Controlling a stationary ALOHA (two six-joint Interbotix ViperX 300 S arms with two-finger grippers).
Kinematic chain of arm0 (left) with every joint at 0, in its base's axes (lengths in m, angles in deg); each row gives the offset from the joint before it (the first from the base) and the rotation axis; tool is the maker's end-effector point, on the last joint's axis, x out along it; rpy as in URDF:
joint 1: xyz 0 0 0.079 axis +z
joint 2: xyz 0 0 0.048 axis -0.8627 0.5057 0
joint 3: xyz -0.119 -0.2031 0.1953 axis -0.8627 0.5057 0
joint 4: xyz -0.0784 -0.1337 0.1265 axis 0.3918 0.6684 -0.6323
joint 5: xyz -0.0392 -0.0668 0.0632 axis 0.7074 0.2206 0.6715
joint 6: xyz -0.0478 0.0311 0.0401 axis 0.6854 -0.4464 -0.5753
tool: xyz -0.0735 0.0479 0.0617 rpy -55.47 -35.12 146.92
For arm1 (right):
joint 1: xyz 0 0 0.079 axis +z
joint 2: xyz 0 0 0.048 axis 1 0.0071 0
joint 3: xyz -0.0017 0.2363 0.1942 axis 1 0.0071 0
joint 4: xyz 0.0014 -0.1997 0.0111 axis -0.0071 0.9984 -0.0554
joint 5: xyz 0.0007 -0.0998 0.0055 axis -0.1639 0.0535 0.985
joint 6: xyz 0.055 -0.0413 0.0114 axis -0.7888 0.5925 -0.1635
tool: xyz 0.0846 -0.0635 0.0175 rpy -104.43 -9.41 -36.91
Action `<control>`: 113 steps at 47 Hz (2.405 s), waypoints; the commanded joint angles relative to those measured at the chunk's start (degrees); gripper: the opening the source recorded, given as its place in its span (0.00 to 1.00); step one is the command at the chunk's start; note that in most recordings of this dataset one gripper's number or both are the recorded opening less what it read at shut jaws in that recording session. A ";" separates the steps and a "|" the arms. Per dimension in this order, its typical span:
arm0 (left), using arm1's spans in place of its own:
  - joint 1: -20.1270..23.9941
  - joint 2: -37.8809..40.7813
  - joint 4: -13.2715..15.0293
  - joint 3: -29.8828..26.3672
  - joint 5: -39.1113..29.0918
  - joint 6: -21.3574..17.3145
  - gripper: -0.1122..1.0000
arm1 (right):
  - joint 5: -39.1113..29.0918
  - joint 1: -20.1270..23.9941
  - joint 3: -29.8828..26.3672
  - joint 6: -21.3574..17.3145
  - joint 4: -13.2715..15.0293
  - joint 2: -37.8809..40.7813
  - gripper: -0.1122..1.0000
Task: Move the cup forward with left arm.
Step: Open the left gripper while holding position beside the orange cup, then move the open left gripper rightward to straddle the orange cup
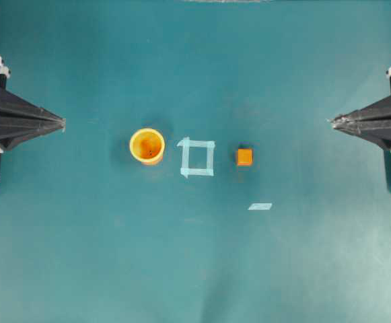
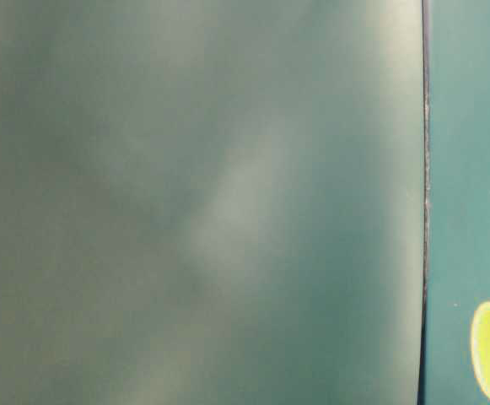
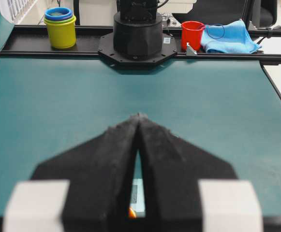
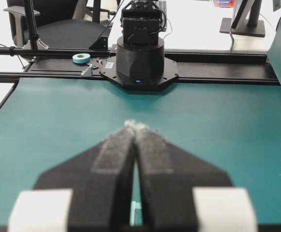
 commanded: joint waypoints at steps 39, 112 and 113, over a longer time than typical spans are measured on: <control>-0.18 0.70 -0.09 -0.62 -5.62 -0.79 0.10 | -2.55 -0.09 -3.34 0.00 -0.26 1.93 0.10; 2.29 29.97 -0.26 -0.88 7.82 -0.88 0.80 | -2.81 -0.62 -5.27 -0.18 -0.26 0.00 0.10; 2.02 31.03 -0.26 -0.97 8.61 -0.88 0.80 | -2.99 -0.62 -5.36 -0.18 -0.26 -0.26 0.10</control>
